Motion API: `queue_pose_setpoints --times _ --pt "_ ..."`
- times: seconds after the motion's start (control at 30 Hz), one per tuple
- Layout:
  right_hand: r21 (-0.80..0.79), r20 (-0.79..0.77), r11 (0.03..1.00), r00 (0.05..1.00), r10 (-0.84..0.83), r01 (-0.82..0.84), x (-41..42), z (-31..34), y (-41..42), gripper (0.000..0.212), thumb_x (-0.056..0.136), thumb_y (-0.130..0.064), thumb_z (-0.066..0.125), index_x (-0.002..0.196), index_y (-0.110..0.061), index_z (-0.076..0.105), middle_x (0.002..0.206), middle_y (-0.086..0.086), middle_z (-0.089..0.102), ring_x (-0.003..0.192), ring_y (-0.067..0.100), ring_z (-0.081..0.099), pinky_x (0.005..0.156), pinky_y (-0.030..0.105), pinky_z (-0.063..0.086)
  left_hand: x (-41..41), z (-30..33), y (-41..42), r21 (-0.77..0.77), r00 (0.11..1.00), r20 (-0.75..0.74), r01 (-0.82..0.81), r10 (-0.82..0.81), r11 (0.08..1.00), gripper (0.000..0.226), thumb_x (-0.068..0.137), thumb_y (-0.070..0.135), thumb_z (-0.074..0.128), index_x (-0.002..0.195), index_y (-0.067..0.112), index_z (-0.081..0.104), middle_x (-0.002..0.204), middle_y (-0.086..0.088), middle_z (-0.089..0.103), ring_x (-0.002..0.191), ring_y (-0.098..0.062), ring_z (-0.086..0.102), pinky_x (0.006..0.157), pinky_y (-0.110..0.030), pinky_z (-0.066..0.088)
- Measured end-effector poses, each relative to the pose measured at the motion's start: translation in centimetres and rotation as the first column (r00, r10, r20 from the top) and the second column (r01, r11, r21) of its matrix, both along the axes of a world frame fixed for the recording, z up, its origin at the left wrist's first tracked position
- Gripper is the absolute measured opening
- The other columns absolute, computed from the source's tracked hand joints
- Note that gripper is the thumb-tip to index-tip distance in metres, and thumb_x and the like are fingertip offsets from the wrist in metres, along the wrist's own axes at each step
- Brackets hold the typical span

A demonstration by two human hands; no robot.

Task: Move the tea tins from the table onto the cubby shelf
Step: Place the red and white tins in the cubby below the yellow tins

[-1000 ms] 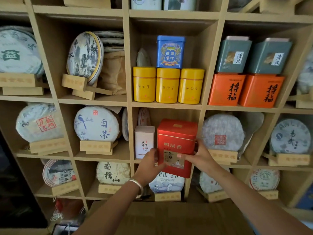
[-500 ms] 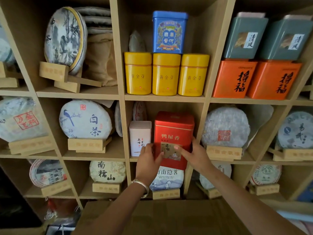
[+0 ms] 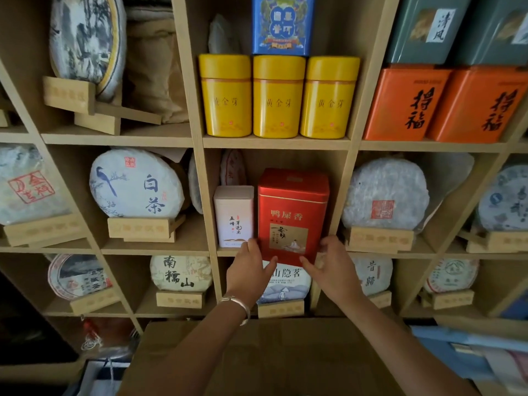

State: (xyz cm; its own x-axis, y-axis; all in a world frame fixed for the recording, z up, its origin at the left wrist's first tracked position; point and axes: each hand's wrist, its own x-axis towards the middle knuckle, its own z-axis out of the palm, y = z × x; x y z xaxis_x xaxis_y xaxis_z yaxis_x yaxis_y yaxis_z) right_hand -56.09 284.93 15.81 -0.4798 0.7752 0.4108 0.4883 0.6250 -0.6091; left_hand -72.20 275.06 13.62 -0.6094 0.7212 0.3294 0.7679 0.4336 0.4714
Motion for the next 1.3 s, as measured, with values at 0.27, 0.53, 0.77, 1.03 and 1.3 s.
queue_pose_setpoints --times 0.27,0.53,0.77,1.03,1.3 --pt "0.064 0.027 0.995 0.997 -0.075 0.074 -0.8 -0.4 -0.2 0.039 0.091 -0.030 0.061 0.117 -0.002 0.051 0.111 0.014 0.055 0.096 0.026 0.060 0.073 0.029 0.048 0.2 0.5 0.6 -0.165 0.968 -0.251 -0.055 0.012 0.985 0.045 0.094 0.056 0.040 0.108 0.014 0.044 0.101 -0.001 0.058 0.090 -0.018 0.060 0.053 -0.027 0.035" --pt "-0.049 0.013 0.995 0.997 -0.082 0.083 -0.7 -3.0 0.1 0.017 0.092 -0.019 0.060 0.103 -0.006 0.060 0.097 0.009 0.067 0.091 0.022 0.063 0.069 0.025 0.046 0.2 -0.4 0.6 -0.006 1.000 0.002 -0.018 0.018 1.000 0.045 0.092 0.051 0.051 0.115 0.012 0.048 0.104 -0.003 0.062 0.093 -0.021 0.061 0.059 -0.028 0.043" --pt "-0.048 -0.062 0.999 0.998 -0.013 0.010 -0.7 -3.1 1.0 0.021 0.086 -0.022 0.067 0.100 -0.007 0.063 0.086 0.004 0.067 0.075 0.014 0.062 0.060 0.020 0.045 -0.2 -0.6 0.5 0.028 1.000 0.025 -0.003 0.002 1.000 0.040 0.090 0.048 0.057 0.110 0.014 0.051 0.098 -0.001 0.062 0.089 -0.020 0.061 0.057 -0.027 0.040" --pt "0.011 -0.081 0.999 0.996 -0.029 0.030 -0.9 -3.6 1.7 0.023 0.088 -0.026 0.067 0.096 -0.004 0.063 0.084 0.007 0.067 0.076 0.017 0.063 0.066 0.028 0.050 -0.3 -0.7 0.9 0.048 0.999 0.035 -0.015 0.013 0.999 0.037 0.090 0.045 0.059 0.107 0.013 0.050 0.098 -0.001 0.062 0.089 -0.020 0.060 0.057 -0.029 0.039" --pt "-0.023 -0.109 0.999 0.993 -0.047 0.045 -1.5 -3.5 1.9 0.019 0.090 -0.024 0.065 0.087 -0.005 0.065 0.076 0.005 0.068 0.070 0.016 0.064 0.067 0.036 0.054 -0.7 -0.6 1.7 0.010 0.997 0.053 -0.048 0.047 0.999 0.034 0.090 0.047 0.058 0.102 0.017 0.050 0.094 0.003 0.065 0.086 -0.018 0.061 0.055 -0.027 0.035"
